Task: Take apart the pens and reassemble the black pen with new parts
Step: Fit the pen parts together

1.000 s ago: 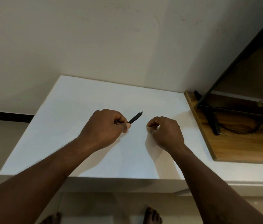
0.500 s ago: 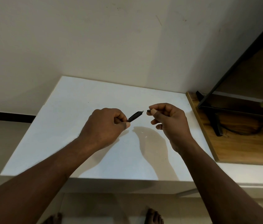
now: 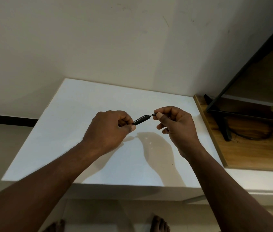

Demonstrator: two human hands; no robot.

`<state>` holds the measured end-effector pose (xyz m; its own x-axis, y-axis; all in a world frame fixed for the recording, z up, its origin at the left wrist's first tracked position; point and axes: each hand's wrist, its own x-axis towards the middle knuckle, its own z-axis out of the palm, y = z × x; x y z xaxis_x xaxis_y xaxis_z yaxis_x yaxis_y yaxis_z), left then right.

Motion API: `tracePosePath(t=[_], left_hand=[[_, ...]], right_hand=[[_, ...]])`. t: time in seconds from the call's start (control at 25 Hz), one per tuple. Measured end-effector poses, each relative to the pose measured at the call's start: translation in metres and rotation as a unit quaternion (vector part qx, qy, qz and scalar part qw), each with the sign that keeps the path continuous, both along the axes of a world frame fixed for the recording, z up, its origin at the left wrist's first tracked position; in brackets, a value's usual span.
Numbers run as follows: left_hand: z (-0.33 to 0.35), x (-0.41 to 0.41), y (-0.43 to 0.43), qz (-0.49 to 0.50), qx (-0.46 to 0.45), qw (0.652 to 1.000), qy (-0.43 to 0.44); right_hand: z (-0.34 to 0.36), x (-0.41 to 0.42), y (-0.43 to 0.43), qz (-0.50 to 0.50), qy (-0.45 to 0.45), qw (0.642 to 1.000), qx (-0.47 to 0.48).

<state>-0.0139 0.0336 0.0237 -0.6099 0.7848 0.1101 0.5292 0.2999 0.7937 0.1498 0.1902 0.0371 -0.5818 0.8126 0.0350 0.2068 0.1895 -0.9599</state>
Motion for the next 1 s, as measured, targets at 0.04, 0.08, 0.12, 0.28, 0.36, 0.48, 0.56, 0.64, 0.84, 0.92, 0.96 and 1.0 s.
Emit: tracePosePath(t=[0.04, 0.08, 0.12, 0.28, 0.36, 0.48, 0.56, 0.64, 0.84, 0.92, 0.96, 1.0], left_hand=[[-0.0003, -0.0001, 0.0000, 0.000, -0.001, 1.000, -0.001], [-0.0007, -0.0001, 0.0000, 0.000, -0.001, 1.000, -0.001], [-0.0010, -0.0001, 0.0000, -0.001, -0.001, 1.000, 0.001], [-0.0011, 0.0001, -0.0002, -0.001, 0.000, 1.000, 0.002], [-0.0009, 0.0002, -0.0004, 0.000, -0.002, 1.000, 0.001], [-0.0003, 0.0000, -0.0006, 0.002, -0.004, 1.000, -0.002], [0.0003, -0.0001, -0.0010, 0.002, -0.005, 1.000, -0.001], [0.0009, 0.0000, -0.0015, 0.004, -0.007, 1.000, 0.003], [0.0034, 0.0013, -0.0021, 0.000, -0.015, 1.000, 0.009], [0.0037, 0.0014, -0.0019, 0.000, -0.014, 1.000, 0.010], [0.0038, 0.0015, -0.0018, 0.000, -0.013, 1.000, 0.009], [0.0039, 0.0014, -0.0020, 0.002, -0.012, 1.000, 0.009]], right_hand=[[-0.0001, -0.0001, -0.0003, 0.002, -0.001, 1.000, 0.002], [-0.0003, -0.0003, -0.0007, 0.004, -0.001, 1.000, 0.003], [-0.0003, -0.0001, -0.0009, 0.007, -0.001, 1.000, 0.005], [-0.0003, 0.0002, -0.0014, 0.012, -0.004, 1.000, 0.015], [-0.0004, -0.0002, -0.0019, 0.012, -0.005, 1.000, 0.019], [-0.0002, -0.0002, -0.0019, 0.010, -0.008, 1.000, 0.025], [-0.0002, 0.0000, -0.0026, 0.013, -0.021, 0.999, 0.042], [-0.0001, -0.0001, -0.0040, 0.016, -0.026, 0.998, 0.054], [0.0011, 0.0003, -0.0058, 0.018, -0.042, 0.995, 0.094], [0.0008, 0.0001, -0.0064, 0.019, -0.049, 0.993, 0.102], [0.0003, -0.0001, -0.0065, 0.018, -0.050, 0.993, 0.103], [0.0003, -0.0001, -0.0064, 0.018, -0.050, 0.993, 0.102]])
